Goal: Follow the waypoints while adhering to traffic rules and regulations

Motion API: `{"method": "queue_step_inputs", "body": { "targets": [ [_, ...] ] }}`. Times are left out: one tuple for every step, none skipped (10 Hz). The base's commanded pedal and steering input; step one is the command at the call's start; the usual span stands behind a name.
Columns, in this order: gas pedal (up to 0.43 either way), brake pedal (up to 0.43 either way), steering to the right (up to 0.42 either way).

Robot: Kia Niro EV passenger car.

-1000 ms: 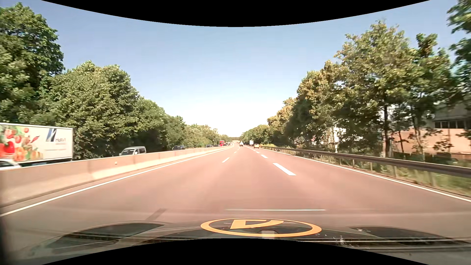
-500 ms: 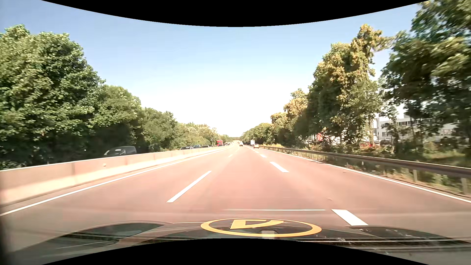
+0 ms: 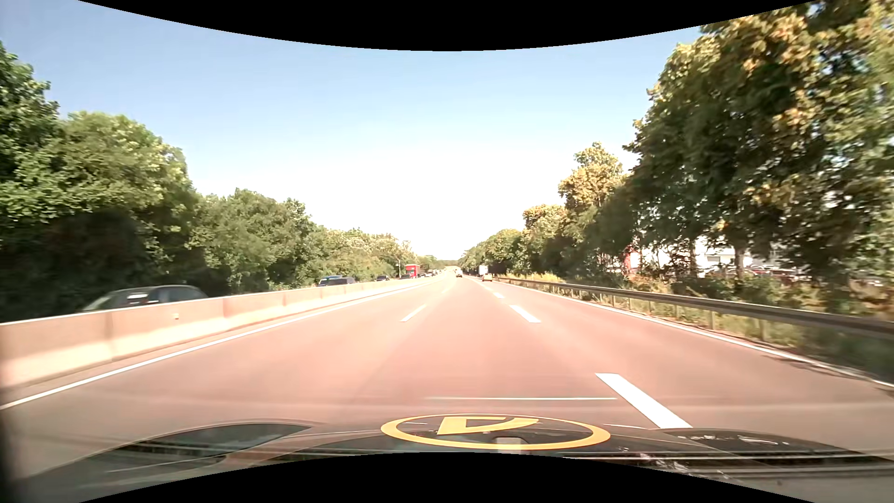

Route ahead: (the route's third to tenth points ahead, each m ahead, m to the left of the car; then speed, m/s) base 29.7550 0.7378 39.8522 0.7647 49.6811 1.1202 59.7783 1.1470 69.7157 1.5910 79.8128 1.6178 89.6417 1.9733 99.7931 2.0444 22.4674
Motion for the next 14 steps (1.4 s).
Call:
{"method": "queue_step_inputs", "body": {
  "targets": [
    [0.177, 0.0, -0.005],
    [0.177, 0.0, -0.005],
    [0.177, 0.0, -0.005],
    [0.177, 0.0, -0.005],
    [0.177, 0.0, -0.005],
    [0.177, 0.0, -0.005],
    [0.177, 0.0, -0.005],
    [0.177, 0.0, -0.005],
    [0.177, 0.0, -0.005],
    [0.177, 0.0, -0.004],
    [0.189, 0.0, -0.004],
    [0.189, 0.0, -0.003],
    [0.189, 0.0, -0.003],
    [0.189, 0.0, -0.003]
  ]
}}
